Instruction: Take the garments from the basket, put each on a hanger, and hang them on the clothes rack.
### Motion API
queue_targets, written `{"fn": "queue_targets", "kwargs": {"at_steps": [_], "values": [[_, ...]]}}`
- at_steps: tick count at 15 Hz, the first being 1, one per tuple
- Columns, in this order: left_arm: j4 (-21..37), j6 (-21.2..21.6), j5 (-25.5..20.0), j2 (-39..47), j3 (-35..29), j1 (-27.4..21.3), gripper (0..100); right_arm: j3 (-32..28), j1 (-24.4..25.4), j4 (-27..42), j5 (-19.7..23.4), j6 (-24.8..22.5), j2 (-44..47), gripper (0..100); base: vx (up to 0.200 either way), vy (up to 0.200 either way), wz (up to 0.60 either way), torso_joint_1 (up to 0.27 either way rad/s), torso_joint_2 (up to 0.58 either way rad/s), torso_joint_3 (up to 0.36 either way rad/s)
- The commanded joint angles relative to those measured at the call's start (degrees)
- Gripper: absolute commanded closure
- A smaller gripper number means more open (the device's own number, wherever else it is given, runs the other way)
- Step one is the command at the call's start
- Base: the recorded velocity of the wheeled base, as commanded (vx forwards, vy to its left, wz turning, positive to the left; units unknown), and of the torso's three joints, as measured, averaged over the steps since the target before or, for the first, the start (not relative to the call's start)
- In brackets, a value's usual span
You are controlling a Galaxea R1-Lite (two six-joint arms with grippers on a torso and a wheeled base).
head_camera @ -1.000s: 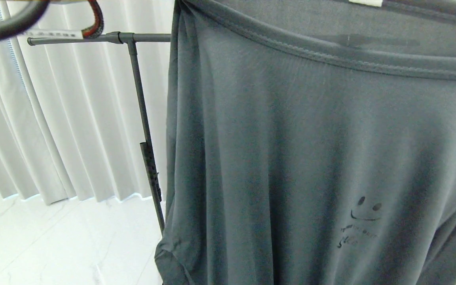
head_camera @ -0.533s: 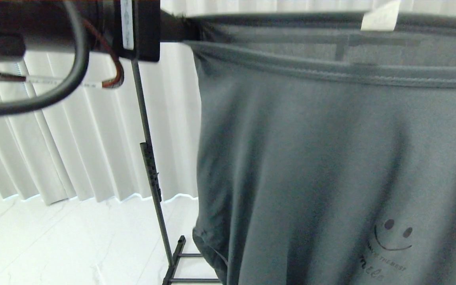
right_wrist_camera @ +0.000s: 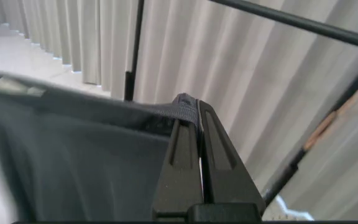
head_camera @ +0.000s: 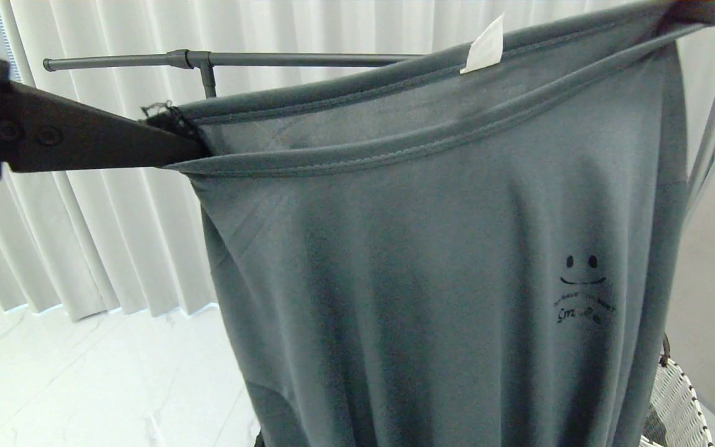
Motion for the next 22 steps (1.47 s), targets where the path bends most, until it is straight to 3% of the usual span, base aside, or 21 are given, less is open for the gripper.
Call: {"fn": "queue_targets", "kwargs": {"at_steps": [1, 3, 8, 11, 12, 13, 15, 22], "values": [[0.0, -2.3, -0.1, -2.8, 0.1, -6.2, 100, -3.6, 1.9, -2.8, 0.4, -0.5, 7.6, 100, 0.0, 0.0, 0.0, 0.0, 0.0, 0.0], [0.0, -3.4, -0.1, -3.5, 0.2, -10.9, 100, -5.4, 4.0, -5.3, 0.4, -0.5, 10.2, 100, 0.0, 0.0, 0.0, 0.0, 0.0, 0.0], [0.0, -2.8, 0.4, -4.5, 1.3, -11.9, 100, -5.8, 3.5, -5.1, -0.4, -0.5, 9.9, 100, 0.0, 0.0, 0.0, 0.0, 0.0, 0.0], [-1.1, 4.4, 1.2, -2.5, 1.9, -0.8, 100, -5.8, -4.0, 0.0, -0.7, -1.6, 5.0, 100, 0.0, 0.0, 0.0, 0.0, 0.0, 0.0], [-4.6, 5.9, 1.0, -1.1, 2.0, 3.9, 100, -5.8, -5.9, 1.4, -0.5, -1.6, 3.5, 100, 0.0, 0.0, 0.0, 0.0, 0.0, 0.0], [-9.5, 6.2, 1.0, 0.5, 1.9, 5.6, 100, -5.7, -6.9, 2.6, -0.5, -1.6, 2.2, 100, 0.0, 0.0, 0.0, 0.0, 0.0, 0.0], [-14.3, 6.3, 0.9, 2.4, 1.8, 6.3, 100, -5.0, -6.9, 7.7, -0.4, -1.5, -0.3, 100, 0.0, 0.0, 0.0, 0.0, 0.0, 0.0], [-14.5, 6.3, 1.0, 2.5, 4.6, 6.2, 100, 1.1, -6.8, 9.9, -0.5, -1.5, -2.8, 100, 0.0, 0.0, 0.0, 0.0, 0.0, 0.0]]}}
